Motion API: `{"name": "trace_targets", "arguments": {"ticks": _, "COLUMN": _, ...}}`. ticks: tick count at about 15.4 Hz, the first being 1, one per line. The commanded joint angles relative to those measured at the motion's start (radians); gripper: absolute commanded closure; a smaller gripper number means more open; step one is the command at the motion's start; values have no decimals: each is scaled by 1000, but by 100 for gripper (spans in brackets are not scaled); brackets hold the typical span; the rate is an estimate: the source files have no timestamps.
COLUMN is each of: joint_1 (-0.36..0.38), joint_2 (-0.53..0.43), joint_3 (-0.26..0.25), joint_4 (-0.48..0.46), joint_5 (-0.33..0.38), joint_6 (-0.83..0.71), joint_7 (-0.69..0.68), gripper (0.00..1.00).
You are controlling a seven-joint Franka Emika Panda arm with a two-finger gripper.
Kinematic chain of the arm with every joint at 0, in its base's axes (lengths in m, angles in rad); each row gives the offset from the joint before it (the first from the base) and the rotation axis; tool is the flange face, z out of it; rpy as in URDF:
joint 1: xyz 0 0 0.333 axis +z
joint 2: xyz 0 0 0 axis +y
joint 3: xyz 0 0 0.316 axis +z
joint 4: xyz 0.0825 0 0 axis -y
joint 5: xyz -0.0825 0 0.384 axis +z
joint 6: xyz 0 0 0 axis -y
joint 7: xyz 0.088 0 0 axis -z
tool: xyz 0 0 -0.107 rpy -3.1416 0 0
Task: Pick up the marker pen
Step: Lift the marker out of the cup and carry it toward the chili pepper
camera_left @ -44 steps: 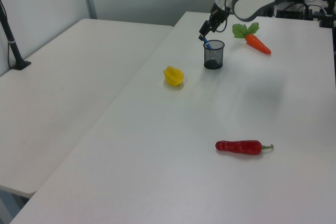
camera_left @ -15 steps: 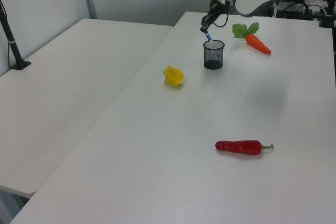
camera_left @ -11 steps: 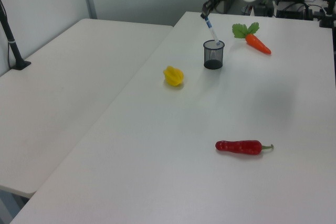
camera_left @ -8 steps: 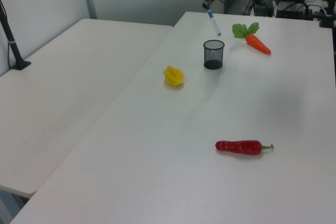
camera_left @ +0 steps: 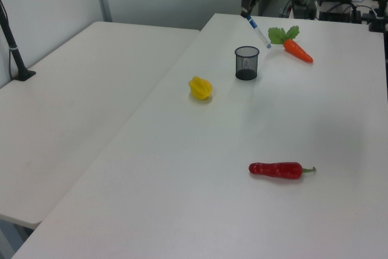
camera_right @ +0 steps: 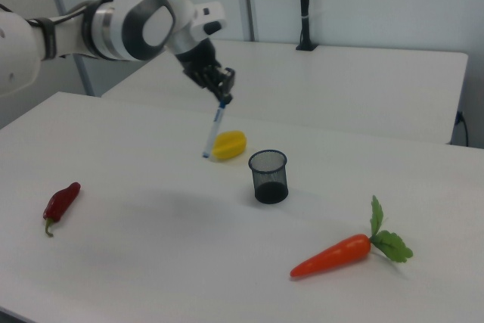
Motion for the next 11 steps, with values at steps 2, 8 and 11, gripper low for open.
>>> {"name": "trace_targets", "arguments": {"ticks": 2, "joint_1": 101, "joint_2": -60, "joint_3": -6, "joint_4": -40, "joint_5": 47, "joint_6": -231, "joint_7": 1, "gripper": 84}}
{"name": "trace_targets", "arguments": {"ticks": 8, "joint_1": 183, "joint_2": -68, "joint_3": -6, "joint_4": -59, "joint_5": 58, "joint_6": -386, "joint_7": -2, "gripper": 84}}
{"name": "trace_targets", "arguments": {"ticks": 11, "joint_1": 194, "joint_2": -66, "joint_3": -6, "joint_4": -85, "joint_5": 57, "joint_6": -379, "joint_7": -3, "gripper": 84}}
